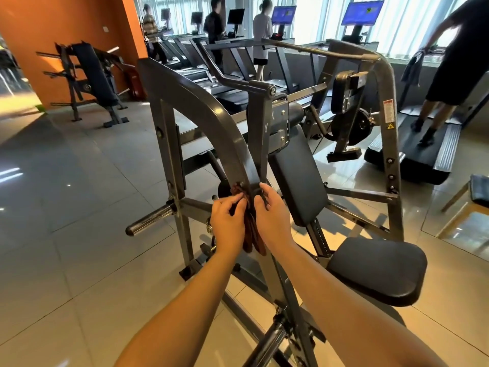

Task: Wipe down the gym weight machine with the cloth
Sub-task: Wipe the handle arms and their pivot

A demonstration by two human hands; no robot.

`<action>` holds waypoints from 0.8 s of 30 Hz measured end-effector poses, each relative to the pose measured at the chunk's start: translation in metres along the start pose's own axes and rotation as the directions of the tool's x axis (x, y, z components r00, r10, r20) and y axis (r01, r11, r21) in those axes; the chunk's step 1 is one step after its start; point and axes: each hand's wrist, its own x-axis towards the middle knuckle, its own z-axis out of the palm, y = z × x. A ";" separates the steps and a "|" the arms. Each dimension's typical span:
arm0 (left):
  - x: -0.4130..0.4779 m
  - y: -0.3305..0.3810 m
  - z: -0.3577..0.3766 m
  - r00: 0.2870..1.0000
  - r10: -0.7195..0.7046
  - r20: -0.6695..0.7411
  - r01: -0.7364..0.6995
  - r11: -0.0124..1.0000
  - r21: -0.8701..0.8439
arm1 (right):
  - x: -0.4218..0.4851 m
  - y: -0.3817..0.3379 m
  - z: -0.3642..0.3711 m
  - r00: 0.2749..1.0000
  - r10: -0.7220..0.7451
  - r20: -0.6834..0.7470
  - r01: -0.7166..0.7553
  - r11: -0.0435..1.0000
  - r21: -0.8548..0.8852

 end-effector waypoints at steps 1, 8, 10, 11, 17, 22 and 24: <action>0.007 0.005 0.000 1.000 0.012 -0.021 -0.013 1.000 -0.017 | 0.001 -0.001 -0.001 1.000 -0.014 -0.006 0.014 1.000 -0.009; -0.012 -0.006 -0.001 0.975 0.174 0.142 -0.164 0.983 -0.080 | 0.006 0.005 0.014 0.990 -0.039 -0.134 0.035 0.999 -0.031; -0.019 -0.019 -0.006 0.959 0.179 0.221 -0.158 0.982 -0.107 | 0.005 0.007 0.020 0.983 -0.050 -0.176 0.044 0.998 -0.036; -0.016 -0.021 -0.008 0.953 0.182 0.242 -0.163 0.982 -0.098 | 0.003 0.006 0.022 0.979 -0.051 -0.196 0.045 0.998 -0.035; 0.020 -0.002 -0.008 0.963 0.174 0.206 -0.147 0.979 -0.142 | 0.006 -0.001 0.021 0.957 -0.112 -0.267 0.084 0.990 -0.113; -0.009 -0.016 -0.007 0.956 0.104 0.275 -0.032 0.967 -0.254 | 0.012 0.004 0.025 0.950 -0.140 -0.277 0.101 0.983 -0.153; -0.015 -0.011 -0.010 0.957 0.104 0.270 -0.041 0.972 -0.230 | 0.012 0.009 0.019 0.961 -0.149 -0.234 0.119 0.983 -0.137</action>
